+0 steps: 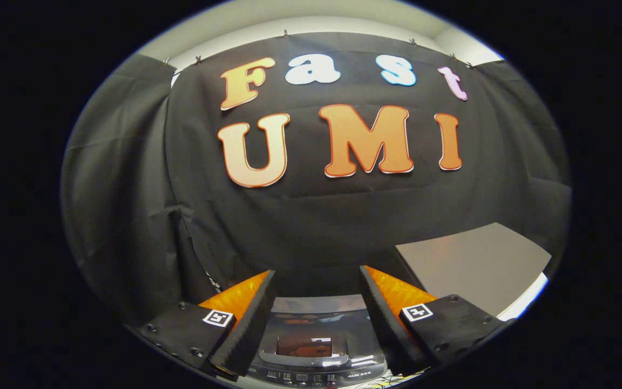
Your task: Put the clothes into the washing machine and then close the washing machine lid.
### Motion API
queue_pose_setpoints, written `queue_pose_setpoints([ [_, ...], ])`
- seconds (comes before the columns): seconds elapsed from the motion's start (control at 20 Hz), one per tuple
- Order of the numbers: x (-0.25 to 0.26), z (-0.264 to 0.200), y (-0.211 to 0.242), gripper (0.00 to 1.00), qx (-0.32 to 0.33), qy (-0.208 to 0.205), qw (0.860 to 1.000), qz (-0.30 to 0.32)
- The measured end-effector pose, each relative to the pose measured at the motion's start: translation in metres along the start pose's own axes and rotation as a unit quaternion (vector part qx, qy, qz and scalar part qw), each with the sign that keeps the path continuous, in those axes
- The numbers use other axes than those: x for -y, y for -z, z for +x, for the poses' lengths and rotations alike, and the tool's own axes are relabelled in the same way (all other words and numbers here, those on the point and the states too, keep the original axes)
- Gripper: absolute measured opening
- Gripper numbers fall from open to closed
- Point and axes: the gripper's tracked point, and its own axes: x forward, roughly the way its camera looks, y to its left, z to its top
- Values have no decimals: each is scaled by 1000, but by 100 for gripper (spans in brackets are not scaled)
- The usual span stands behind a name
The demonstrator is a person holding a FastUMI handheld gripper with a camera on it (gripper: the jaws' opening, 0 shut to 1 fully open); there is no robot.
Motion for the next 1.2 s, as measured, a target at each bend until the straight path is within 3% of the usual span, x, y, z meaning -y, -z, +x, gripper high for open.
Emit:
queue_pose_setpoints([
  [0.2,35,-43,-26,98,22,21,999,18],
  [0.4,59,-79,-66,97,52,56,996,-39],
  [0.6,63,-111,-106,98,71,61,995,-39],
  [1.2,100,-150,-152,97,92,74,991,-57],
])
